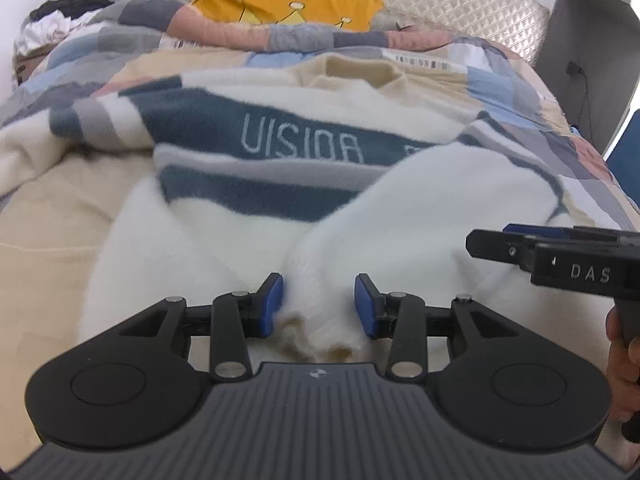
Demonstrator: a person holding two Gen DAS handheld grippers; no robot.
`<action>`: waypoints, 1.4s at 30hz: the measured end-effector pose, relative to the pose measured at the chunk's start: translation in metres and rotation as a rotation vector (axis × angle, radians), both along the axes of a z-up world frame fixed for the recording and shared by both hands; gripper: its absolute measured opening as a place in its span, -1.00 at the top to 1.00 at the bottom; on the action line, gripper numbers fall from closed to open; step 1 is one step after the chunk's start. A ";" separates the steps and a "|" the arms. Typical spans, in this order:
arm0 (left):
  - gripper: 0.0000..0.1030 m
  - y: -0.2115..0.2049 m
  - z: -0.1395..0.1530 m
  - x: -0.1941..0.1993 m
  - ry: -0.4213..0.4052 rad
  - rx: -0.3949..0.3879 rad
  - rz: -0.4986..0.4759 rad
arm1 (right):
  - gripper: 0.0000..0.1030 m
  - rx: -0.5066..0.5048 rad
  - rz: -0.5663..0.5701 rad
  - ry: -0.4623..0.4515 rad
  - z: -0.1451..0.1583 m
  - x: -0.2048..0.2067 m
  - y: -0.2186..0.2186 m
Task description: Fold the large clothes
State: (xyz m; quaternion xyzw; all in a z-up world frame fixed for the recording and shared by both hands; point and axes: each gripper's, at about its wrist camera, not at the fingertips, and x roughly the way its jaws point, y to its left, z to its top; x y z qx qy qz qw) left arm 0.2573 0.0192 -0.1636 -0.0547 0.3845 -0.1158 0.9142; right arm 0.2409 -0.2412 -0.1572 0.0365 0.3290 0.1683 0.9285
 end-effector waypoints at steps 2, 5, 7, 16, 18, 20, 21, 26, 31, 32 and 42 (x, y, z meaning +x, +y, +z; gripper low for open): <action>0.12 0.001 -0.003 0.002 0.012 -0.003 0.007 | -0.10 -0.005 -0.003 0.015 -0.005 0.002 0.000; 0.12 0.000 -0.007 0.004 0.017 0.001 0.012 | -0.10 -0.011 -0.005 0.030 -0.010 0.005 0.001; 0.12 0.000 -0.007 0.003 0.015 0.001 0.013 | -0.10 -0.014 -0.007 0.035 -0.013 0.006 0.002; 0.12 0.006 -0.004 -0.001 0.002 -0.043 0.051 | -0.10 -0.028 -0.011 0.035 -0.018 0.008 0.004; 0.12 0.010 -0.002 -0.005 -0.006 -0.064 0.077 | -0.10 -0.012 -0.029 0.034 -0.018 0.006 0.003; 0.12 0.014 -0.001 -0.008 0.009 -0.098 0.089 | -0.10 -0.008 -0.033 0.032 -0.017 0.005 0.002; 0.12 0.016 0.001 -0.010 0.012 -0.106 0.093 | -0.10 -0.009 -0.031 0.032 -0.017 0.004 0.002; 0.12 0.032 0.010 -0.015 0.015 -0.156 0.161 | -0.10 -0.001 -0.024 0.035 -0.016 0.006 -0.003; 0.12 0.055 0.014 -0.011 0.072 -0.257 0.236 | -0.10 -0.021 -0.025 0.021 -0.017 0.003 0.000; 0.12 0.060 0.015 -0.010 0.082 -0.281 0.247 | -0.10 -0.019 -0.026 0.022 -0.016 0.004 0.000; -0.02 0.163 0.046 0.013 0.117 -0.258 0.557 | -0.12 -0.011 -0.017 0.027 -0.017 0.006 0.000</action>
